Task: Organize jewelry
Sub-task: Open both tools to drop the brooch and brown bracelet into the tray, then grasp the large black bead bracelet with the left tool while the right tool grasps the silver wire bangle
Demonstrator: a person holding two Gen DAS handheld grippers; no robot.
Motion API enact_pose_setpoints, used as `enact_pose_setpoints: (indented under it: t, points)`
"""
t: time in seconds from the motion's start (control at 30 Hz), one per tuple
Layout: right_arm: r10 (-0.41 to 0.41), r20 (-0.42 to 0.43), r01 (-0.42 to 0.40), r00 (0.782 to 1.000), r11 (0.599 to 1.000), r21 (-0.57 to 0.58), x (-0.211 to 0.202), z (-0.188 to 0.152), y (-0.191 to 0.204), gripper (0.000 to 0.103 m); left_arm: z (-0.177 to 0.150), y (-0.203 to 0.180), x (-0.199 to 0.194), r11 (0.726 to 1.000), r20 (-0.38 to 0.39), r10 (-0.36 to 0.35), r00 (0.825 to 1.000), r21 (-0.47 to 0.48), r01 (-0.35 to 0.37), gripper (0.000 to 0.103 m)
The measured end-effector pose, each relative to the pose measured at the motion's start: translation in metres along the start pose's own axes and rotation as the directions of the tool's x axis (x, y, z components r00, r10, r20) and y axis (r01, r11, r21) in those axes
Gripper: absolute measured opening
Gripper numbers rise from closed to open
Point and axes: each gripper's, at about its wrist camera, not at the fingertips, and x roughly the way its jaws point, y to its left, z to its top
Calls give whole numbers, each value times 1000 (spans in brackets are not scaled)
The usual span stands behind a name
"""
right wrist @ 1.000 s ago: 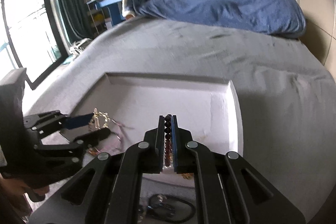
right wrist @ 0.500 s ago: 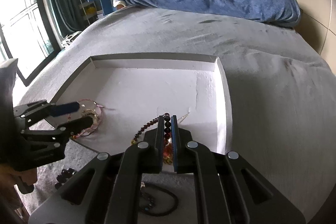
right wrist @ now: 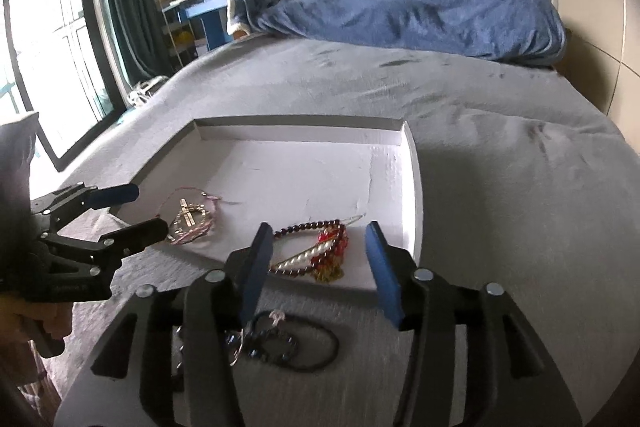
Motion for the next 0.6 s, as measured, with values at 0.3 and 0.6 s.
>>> enact_pose_setpoints:
  t: [0.3, 0.6]
  points:
    - [1, 9, -1, 1000, 999, 41, -23, -31, -3, 67, -33, 2, -28, 999, 33, -17, 999, -42, 18, 82]
    - [3, -35, 0, 999, 997, 79, -22, -64, -5, 71, -62, -2, -37, 995, 8, -75, 997, -67, 76, 84]
